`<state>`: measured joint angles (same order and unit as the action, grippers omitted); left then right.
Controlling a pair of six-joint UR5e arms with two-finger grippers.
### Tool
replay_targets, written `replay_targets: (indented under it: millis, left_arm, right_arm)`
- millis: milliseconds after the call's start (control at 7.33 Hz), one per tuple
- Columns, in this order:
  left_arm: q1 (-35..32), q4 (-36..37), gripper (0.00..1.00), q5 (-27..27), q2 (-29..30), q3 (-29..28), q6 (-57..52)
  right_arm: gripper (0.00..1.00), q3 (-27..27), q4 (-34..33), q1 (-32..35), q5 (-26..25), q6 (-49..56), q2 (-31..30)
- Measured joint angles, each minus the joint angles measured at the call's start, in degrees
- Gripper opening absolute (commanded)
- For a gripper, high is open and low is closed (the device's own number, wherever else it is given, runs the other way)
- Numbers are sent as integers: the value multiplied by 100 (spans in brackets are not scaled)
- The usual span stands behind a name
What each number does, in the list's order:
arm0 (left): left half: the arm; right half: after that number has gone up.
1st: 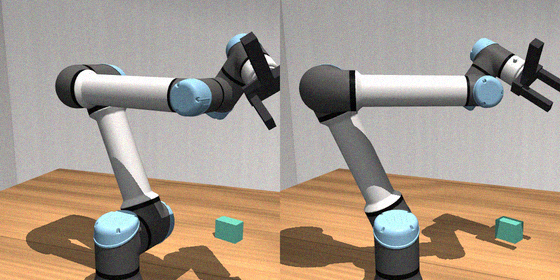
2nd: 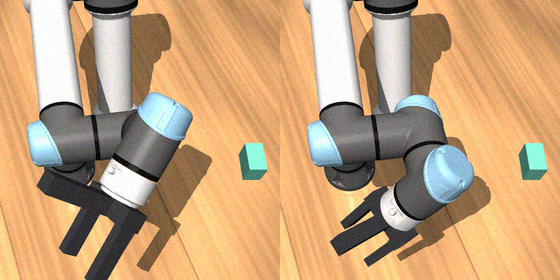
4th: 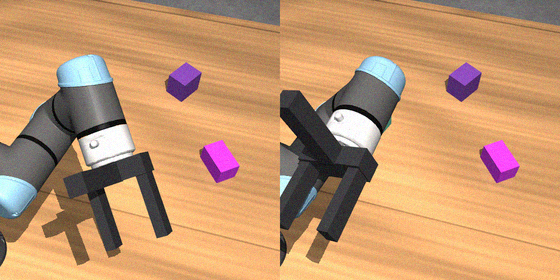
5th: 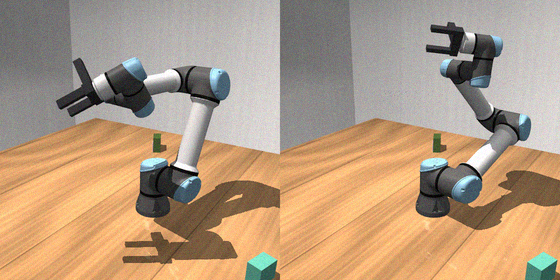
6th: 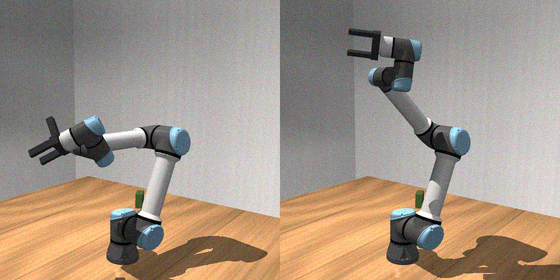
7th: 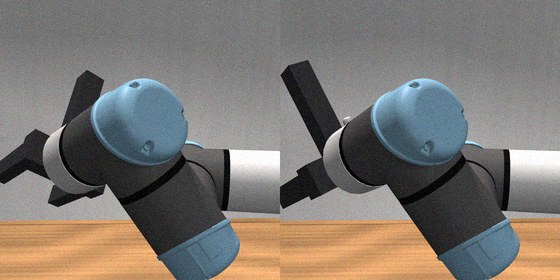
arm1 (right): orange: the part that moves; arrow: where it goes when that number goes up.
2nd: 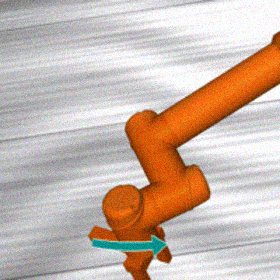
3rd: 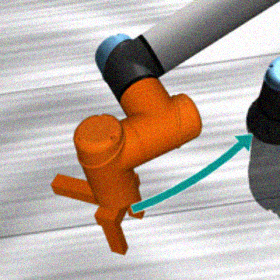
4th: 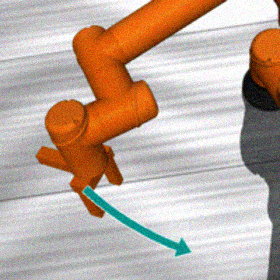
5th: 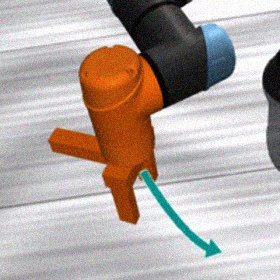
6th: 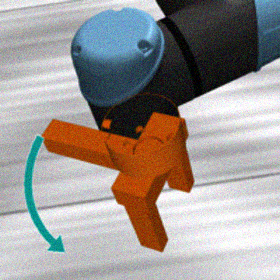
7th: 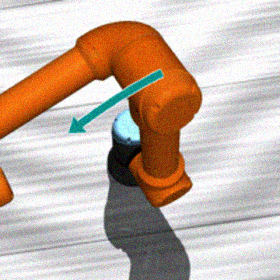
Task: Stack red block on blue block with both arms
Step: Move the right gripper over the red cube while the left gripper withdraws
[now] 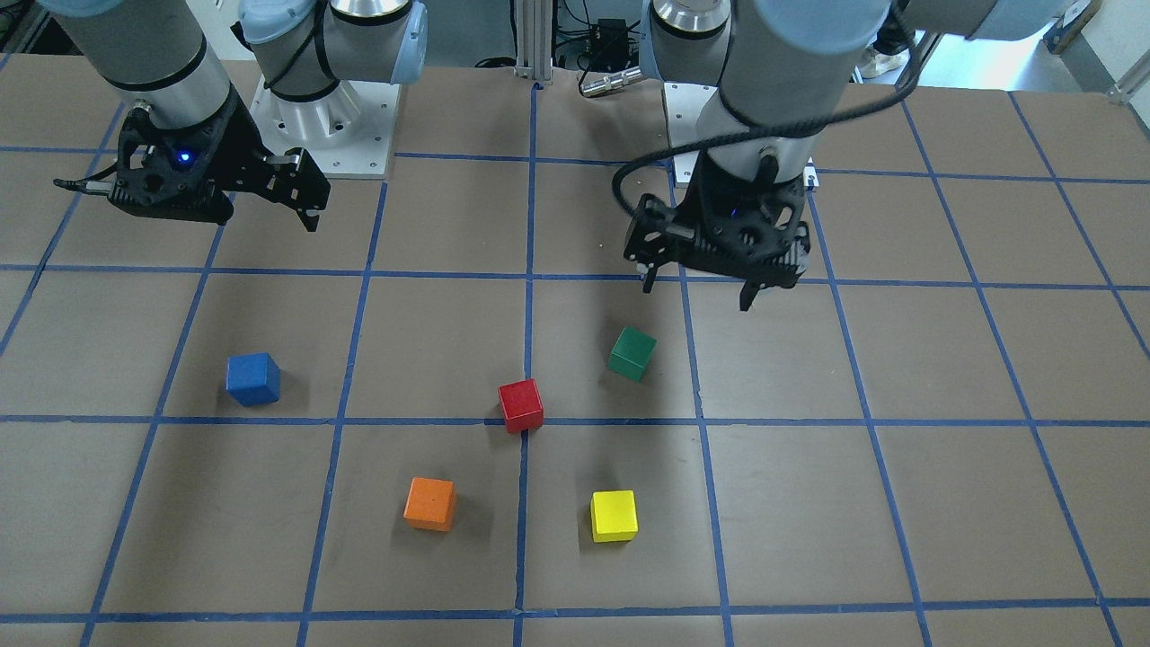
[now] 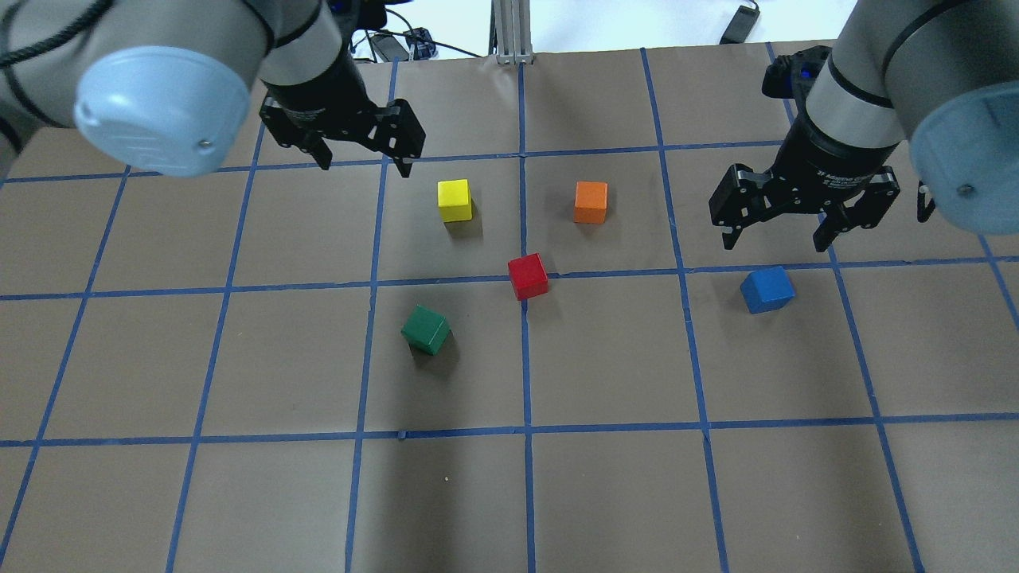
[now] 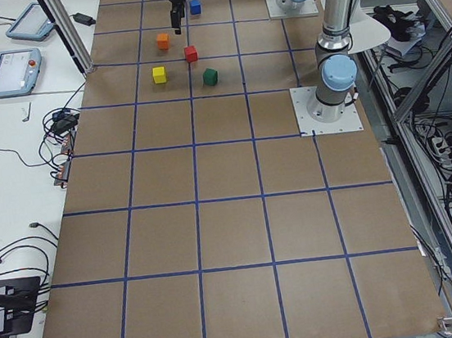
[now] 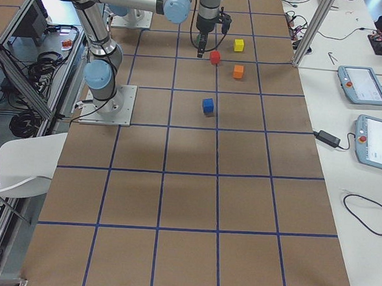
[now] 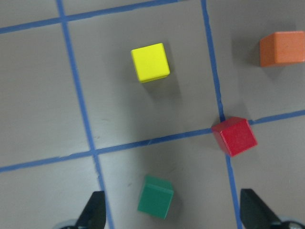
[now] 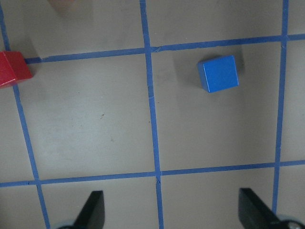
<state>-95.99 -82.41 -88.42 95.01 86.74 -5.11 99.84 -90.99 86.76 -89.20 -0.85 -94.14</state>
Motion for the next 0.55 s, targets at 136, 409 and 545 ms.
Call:
replay_targets:
  millis: [136, 409, 545]
  left_arm:
    - [221, -252, 100, -5, -315, 34, -247]
    - [539, -503, 100, 3, -708, 257, -543]
    - [602, -365, 100, 7, -848, 506, -599]
  right_arm:
    - [100, 15, -151, 45, 157, 32, 71]
    - [100, 7, -895, 353, 547, 26, 540]
    - [100, -2, -1303, 604, 596, -7, 811]
